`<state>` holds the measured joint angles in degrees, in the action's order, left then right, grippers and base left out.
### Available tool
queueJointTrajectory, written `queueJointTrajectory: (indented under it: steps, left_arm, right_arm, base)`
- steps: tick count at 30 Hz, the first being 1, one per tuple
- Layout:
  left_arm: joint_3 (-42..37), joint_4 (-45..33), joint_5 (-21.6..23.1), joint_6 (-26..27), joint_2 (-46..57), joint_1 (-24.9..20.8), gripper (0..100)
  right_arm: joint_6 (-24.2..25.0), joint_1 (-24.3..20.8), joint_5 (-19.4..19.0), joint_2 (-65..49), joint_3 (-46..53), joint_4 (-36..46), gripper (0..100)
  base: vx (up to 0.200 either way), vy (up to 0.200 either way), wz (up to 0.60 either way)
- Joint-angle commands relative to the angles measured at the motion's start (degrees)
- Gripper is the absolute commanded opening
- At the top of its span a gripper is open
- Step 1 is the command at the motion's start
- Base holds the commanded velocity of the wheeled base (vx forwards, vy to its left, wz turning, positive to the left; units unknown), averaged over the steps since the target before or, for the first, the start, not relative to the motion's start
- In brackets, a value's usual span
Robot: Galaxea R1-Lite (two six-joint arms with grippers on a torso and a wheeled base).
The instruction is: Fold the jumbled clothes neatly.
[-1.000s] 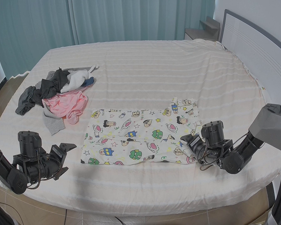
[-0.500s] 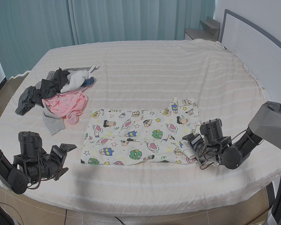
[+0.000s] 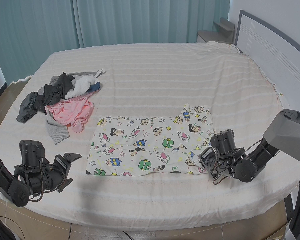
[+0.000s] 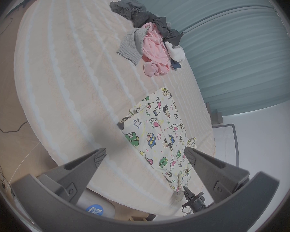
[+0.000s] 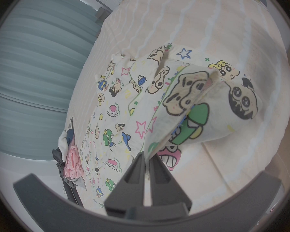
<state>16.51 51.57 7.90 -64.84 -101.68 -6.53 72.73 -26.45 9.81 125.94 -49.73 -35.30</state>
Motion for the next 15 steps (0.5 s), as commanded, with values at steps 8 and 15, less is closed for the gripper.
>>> queueJointTrajectory:
  steps: [8,15]
  left_arm:
    - [0.0,0.0,0.0,0.1,-0.1,0.0,100]
    - [0.0,0.0,0.0,0.1,-0.1,0.0,100]
  right_arm:
    - [-2.0,-2.5,1.0,-2.5,0.2,2.0,0]
    - [-7.0,-3.9,1.1,-3.2,-1.3,2.1,0]
  base:
    - [0.0,0.0,0.0]
    - [0.0,0.0,0.0]
